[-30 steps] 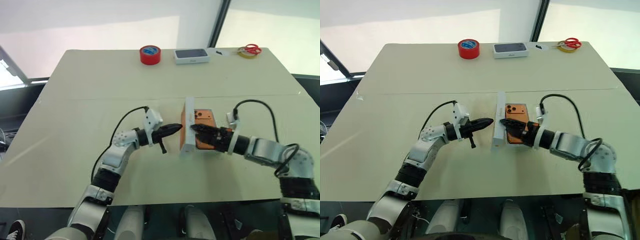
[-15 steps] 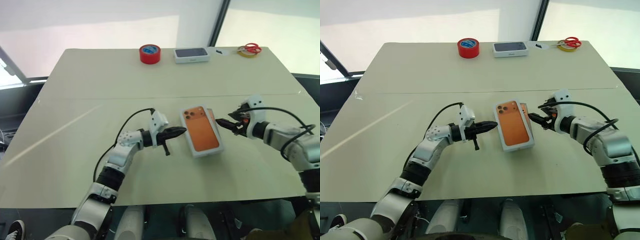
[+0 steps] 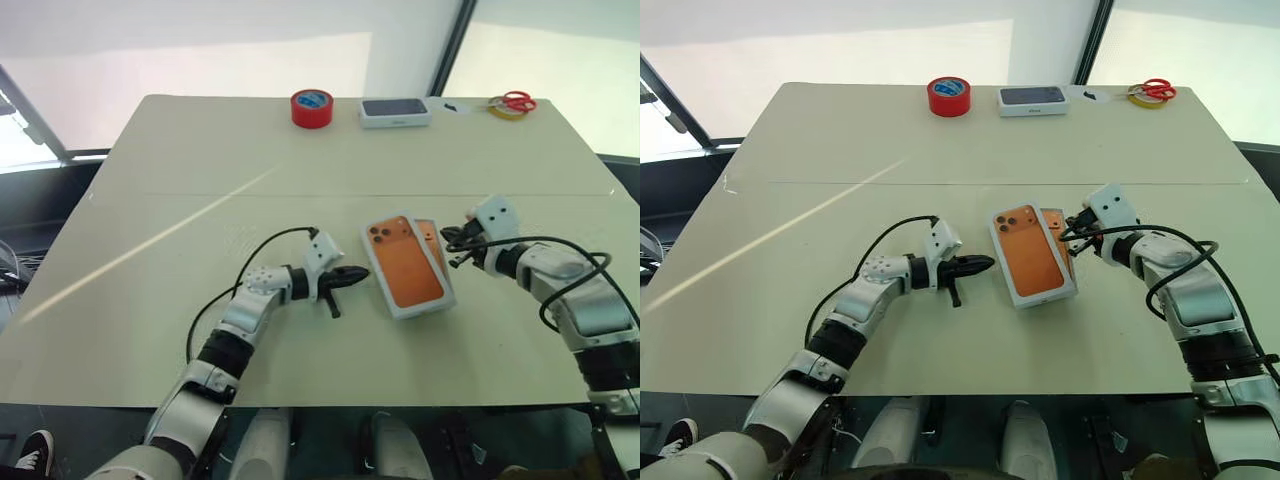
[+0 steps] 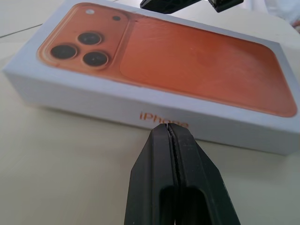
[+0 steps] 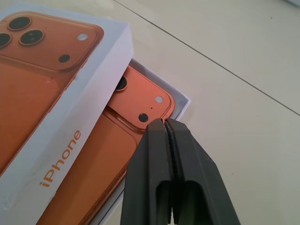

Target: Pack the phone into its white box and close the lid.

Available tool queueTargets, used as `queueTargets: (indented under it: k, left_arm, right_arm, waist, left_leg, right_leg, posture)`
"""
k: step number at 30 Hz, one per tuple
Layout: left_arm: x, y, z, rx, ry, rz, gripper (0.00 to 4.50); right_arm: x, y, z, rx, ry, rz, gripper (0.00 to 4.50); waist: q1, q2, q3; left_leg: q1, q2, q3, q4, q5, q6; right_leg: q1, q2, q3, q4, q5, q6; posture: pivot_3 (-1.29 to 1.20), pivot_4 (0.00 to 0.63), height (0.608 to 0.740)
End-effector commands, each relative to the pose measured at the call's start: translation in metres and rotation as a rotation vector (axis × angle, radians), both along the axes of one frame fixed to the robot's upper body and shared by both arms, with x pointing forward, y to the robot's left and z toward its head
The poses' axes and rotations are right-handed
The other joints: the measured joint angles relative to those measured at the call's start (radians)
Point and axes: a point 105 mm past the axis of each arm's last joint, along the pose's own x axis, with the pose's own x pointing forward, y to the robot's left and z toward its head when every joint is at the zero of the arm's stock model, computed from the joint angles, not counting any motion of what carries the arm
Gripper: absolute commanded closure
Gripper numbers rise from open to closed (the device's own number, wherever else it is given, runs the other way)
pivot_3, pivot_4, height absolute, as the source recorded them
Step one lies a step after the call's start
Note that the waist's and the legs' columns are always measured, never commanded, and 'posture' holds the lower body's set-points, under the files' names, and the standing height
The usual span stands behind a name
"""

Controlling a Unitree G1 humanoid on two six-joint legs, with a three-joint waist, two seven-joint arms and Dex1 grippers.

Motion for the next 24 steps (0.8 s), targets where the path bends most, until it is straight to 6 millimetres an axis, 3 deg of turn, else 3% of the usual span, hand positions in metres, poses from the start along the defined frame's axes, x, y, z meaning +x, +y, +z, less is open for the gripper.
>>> queueTargets:
  k: [1, 12, 24]
  left_arm:
    - [0.004, -0.007, 0.017, -0.021, -0.048, -0.013, 4.5]
    - [0.016, -0.018, 0.031, -0.04, -0.05, 0.012, 4.5]
    - [0.023, -0.032, 0.038, -0.063, -0.063, 0.015, 4.5]
  right_arm:
    - [-0.001, 0.005, 0.014, -0.04, -0.063, 0.025, 4.46]
    - [0.004, 0.002, 0.013, -0.131, -0.08, 0.0, 4.46]
    - [0.007, 0.018, 0.024, -0.314, -0.139, 0.102, 4.46]
  waist:
    - [-0.001, 0.0, 0.0]
    - [0.001, 0.0, 0.0]
    - [0.0, 0.0, 0.0]
  left_leg:
    - [0.0, 0.0, 0.0, 0.0, 0.0, 0.0]
    - [0.0, 0.0, 0.0, 0.0, 0.0, 0.0]
    - [0.0, 0.0, 0.0, 0.0, 0.0, 0.0]
  right_leg:
    - [0.0, 0.0, 0.0, 0.0, 0.0, 0.0]
    - [0.0, 0.0, -0.001, 0.001, 0.0, 0.001]
    - [0.0, 0.0, -0.001, 0.001, 0.0, 0.001]
  posture:
    - [0.0, 0.15, 0.74]
    - [0.0, 0.15, 0.74]
    - [0.0, 0.15, 0.74]
